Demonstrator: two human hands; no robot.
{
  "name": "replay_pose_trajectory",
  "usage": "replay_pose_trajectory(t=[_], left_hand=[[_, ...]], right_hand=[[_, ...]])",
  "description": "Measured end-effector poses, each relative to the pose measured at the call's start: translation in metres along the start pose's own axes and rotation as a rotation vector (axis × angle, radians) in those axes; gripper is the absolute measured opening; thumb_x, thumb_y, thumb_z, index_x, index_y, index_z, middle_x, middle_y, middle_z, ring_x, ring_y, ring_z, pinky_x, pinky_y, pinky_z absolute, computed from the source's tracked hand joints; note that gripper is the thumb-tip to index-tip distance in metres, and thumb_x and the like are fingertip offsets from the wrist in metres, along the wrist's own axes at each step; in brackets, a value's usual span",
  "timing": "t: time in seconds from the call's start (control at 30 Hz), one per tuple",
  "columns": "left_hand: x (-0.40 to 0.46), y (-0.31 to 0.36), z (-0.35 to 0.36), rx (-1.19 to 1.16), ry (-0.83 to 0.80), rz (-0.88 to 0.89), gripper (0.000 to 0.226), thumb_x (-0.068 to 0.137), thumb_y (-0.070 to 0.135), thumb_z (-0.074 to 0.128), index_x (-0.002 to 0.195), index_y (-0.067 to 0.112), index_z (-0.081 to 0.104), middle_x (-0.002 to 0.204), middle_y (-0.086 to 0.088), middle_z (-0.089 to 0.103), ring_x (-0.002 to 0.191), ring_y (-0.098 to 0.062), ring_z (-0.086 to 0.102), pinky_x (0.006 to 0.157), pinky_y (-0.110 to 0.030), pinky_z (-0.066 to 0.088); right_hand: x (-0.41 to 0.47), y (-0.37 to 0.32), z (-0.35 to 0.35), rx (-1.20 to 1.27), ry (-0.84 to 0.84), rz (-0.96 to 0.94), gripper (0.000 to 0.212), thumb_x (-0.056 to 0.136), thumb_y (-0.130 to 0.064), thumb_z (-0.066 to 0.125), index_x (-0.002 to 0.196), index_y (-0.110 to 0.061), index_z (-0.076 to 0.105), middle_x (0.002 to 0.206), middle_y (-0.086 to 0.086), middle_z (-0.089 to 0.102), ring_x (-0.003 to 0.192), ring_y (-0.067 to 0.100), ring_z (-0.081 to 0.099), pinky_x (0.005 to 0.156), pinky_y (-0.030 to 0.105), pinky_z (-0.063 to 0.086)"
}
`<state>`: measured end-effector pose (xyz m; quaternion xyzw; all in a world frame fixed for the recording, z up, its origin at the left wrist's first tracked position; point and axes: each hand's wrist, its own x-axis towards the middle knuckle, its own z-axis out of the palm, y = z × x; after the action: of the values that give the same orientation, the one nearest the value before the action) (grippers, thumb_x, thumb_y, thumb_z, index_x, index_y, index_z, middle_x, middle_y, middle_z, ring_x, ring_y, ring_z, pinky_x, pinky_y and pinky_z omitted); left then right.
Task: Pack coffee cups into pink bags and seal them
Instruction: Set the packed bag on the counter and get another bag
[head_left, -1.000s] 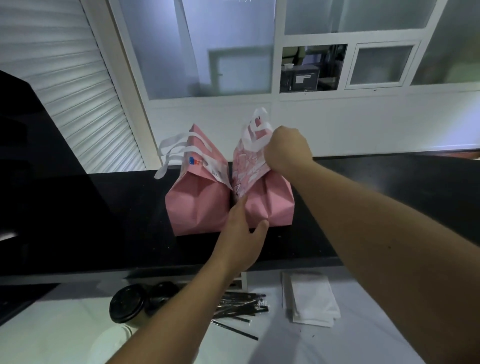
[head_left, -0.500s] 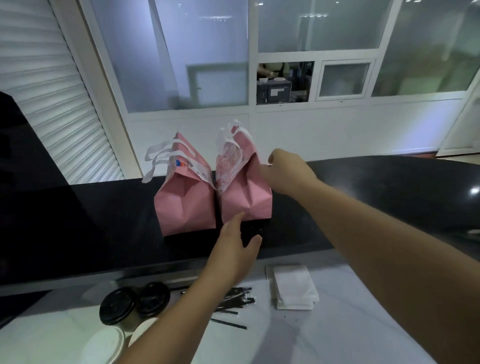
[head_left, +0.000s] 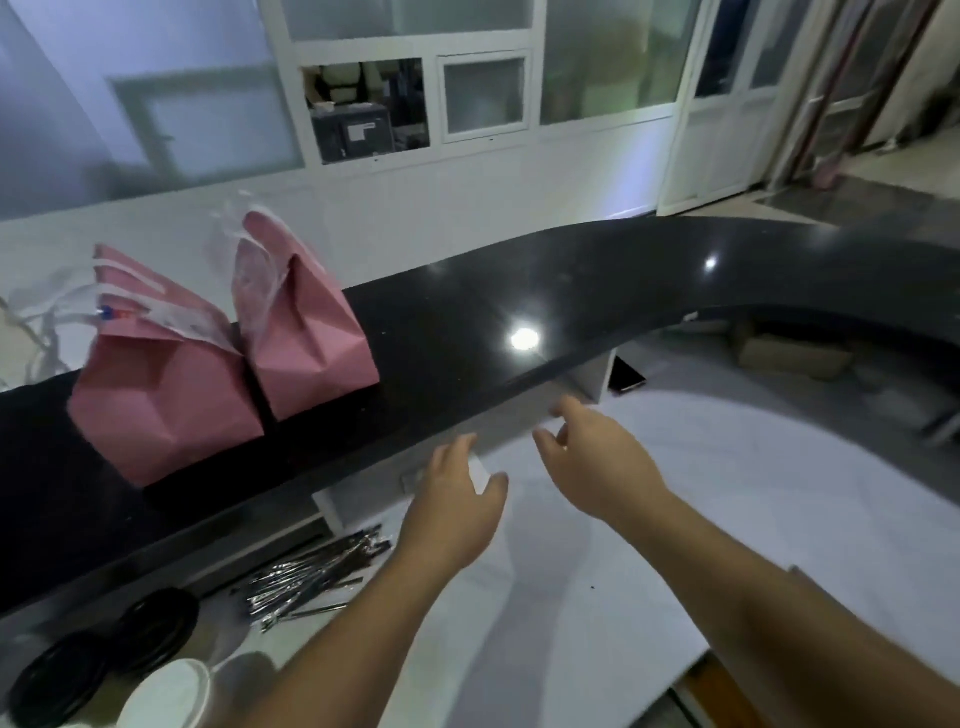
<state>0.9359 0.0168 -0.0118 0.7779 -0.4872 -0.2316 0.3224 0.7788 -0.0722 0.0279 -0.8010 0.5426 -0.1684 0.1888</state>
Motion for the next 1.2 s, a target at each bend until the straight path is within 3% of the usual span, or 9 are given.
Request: replay_pose_trajectory(t=[0.07, 0.33, 0.57, 0.7, 1.03, 1.2], left_hand=[[-0.01, 0.022, 0.02, 0.046, -0.053, 0.055, 0.058, 0.099, 0.049, 0.056, 0.153, 0.037, 0.036, 0.157, 0.008, 0.036, 0.133, -0.017, 0.05, 0.094, -0.034, 0.046], [-0.073, 0.131, 0.11, 0.184, -0.192, 0.326, 0.059, 0.1, 0.051, 0.052, 0.155, 0.033, 0.037, 0.159, 0.007, 0.036, 0.139, -0.02, 0.045, 0.11, -0.04, 0.045], [-0.194, 0.232, 0.231, 0.182, -0.326, 0.53, 0.061, 0.1, 0.052, 0.055, 0.155, 0.036, 0.036, 0.16, 0.007, 0.037, 0.139, -0.017, 0.046, 0.101, -0.03, 0.041], [-0.268, 0.28, 0.297, 0.194, -0.407, 0.614, 0.062, 0.098, 0.055, 0.057, 0.153, 0.041, 0.034, 0.162, 0.01, 0.034, 0.14, -0.018, 0.047, 0.107, -0.038, 0.047], [-0.407, 0.367, 0.432, 0.253, -0.746, 0.895, 0.061, 0.101, 0.049, 0.054, 0.156, 0.032, 0.035, 0.161, 0.008, 0.036, 0.139, -0.015, 0.046, 0.1, -0.028, 0.041], [-0.461, 0.429, 0.505, 0.254, -0.867, 1.004, 0.062, 0.1, 0.052, 0.054, 0.155, 0.033, 0.036, 0.161, 0.007, 0.036, 0.134, -0.018, 0.052, 0.1, -0.034, 0.05]], right_hand=[[-0.028, 0.037, -0.011, -0.019, -0.011, 0.067, 0.045, 0.1, -0.054, 0.042, 0.135, -0.028, 0.048, 0.111, -0.005, 0.069, 0.096, 0.021, 0.064, 0.081, 0.043, 0.057], [-0.144, 0.162, -0.09, -0.062, 0.11, 0.28, 0.052, 0.098, -0.059, 0.044, 0.142, -0.032, 0.045, 0.126, -0.005, 0.065, 0.106, 0.02, 0.063, 0.088, 0.042, 0.056], [-0.294, 0.278, -0.172, -0.074, 0.211, 0.474, 0.053, 0.096, -0.061, 0.045, 0.141, -0.033, 0.045, 0.129, -0.004, 0.065, 0.109, 0.022, 0.063, 0.089, 0.043, 0.056], [-0.386, 0.335, -0.209, -0.065, 0.3, 0.603, 0.054, 0.097, -0.059, 0.047, 0.142, -0.032, 0.045, 0.13, -0.005, 0.065, 0.108, 0.021, 0.065, 0.088, 0.039, 0.057], [-0.579, 0.44, -0.277, -0.025, 0.474, 0.969, 0.051, 0.1, -0.053, 0.045, 0.143, -0.027, 0.046, 0.128, -0.004, 0.064, 0.111, 0.022, 0.062, 0.092, 0.045, 0.054], [-0.65, 0.491, -0.306, -0.007, 0.585, 1.144, 0.05, 0.1, -0.051, 0.048, 0.142, -0.025, 0.048, 0.13, -0.001, 0.063, 0.115, 0.024, 0.059, 0.093, 0.043, 0.052]])
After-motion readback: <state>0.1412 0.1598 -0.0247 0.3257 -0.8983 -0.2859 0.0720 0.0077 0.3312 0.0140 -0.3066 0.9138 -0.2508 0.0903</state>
